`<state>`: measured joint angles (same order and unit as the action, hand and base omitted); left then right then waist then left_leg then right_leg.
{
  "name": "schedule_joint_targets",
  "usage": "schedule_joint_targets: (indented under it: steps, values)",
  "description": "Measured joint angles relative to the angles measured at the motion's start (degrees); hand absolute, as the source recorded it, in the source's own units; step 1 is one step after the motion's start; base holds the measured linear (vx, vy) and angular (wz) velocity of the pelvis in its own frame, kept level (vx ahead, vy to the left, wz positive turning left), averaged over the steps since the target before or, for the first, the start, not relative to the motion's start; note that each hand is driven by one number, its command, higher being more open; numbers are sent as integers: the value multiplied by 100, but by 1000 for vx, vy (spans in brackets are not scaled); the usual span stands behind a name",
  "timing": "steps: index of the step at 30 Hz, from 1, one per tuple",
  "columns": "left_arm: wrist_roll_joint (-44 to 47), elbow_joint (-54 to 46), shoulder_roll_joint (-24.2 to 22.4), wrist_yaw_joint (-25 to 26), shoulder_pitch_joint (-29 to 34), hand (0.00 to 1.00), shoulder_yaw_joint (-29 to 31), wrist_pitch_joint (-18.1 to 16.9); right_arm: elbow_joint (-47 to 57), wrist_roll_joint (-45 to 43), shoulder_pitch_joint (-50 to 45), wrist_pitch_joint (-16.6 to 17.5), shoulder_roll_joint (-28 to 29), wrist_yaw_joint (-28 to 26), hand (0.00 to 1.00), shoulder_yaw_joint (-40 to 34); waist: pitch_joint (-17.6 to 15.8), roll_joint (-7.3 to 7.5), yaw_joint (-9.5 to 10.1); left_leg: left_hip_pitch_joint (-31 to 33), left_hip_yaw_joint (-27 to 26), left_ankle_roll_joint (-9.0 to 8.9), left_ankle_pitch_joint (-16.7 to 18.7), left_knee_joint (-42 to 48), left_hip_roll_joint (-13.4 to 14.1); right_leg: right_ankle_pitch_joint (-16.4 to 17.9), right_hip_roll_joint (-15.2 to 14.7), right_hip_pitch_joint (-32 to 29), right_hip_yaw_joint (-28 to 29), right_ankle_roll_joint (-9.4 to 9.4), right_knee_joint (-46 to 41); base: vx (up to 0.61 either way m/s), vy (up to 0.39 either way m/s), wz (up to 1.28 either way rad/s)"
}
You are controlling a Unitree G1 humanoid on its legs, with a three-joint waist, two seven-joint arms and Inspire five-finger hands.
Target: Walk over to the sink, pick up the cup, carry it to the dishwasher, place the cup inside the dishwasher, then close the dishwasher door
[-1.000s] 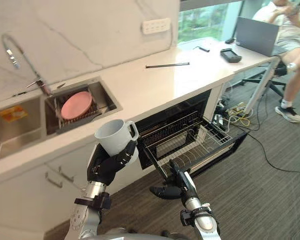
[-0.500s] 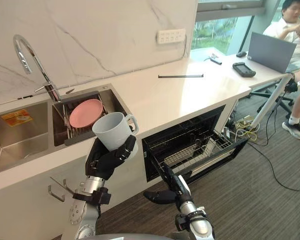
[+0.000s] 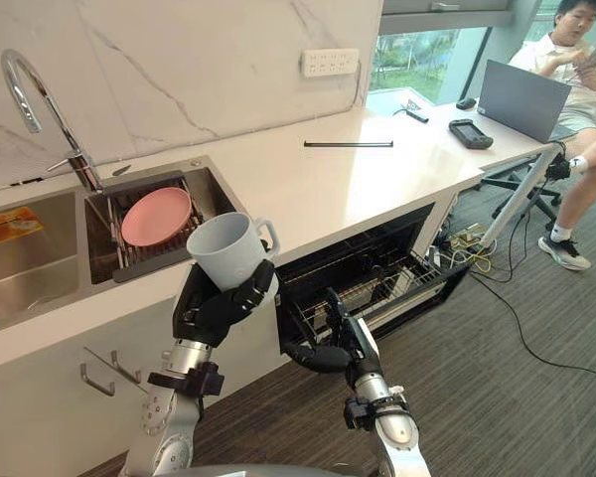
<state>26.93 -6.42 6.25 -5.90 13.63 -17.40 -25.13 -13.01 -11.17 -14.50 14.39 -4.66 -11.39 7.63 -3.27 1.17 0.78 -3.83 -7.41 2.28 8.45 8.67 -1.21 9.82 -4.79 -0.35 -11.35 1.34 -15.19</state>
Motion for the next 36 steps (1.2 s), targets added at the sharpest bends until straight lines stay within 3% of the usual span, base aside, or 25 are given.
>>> schedule_joint_targets:
  steps: [12, 18, 29, 36]
  values:
    - [-499, -2, 0, 417, -4, 0, 30, -118, 489, -47, 1, 172, 27, -1, 100, -60, 5, -2, -4, -127, -97, 39, -25, -121, -25, -29, 4, 32, 115, 13, 30, -4, 12, -4]
    - [-686, -16, -6, 623, -10, 0, 381, -150, 862, -214, -34, 381, 42, -159, 100, -224, 13, -14, -24, -219, -288, 45, -31, -168, 11, -130, 68, 43, 297, 8, 121, -40, 20, -15]
    - [-1023, -25, -26, 1050, -130, 0, 769, -201, 1364, -475, -208, 437, 49, -489, 100, -312, 25, -46, -100, -287, -491, 43, -31, -207, 41, -255, 140, 46, 502, 17, 249, -15, 18, -11]
    - [-1244, 167, -22, 1076, -331, 0, 817, -193, 1571, -562, -207, 457, 15, -606, 100, -325, 19, -151, -183, -338, -641, 41, -32, -240, 52, -347, 179, 55, 655, 32, 345, -21, 21, -11]
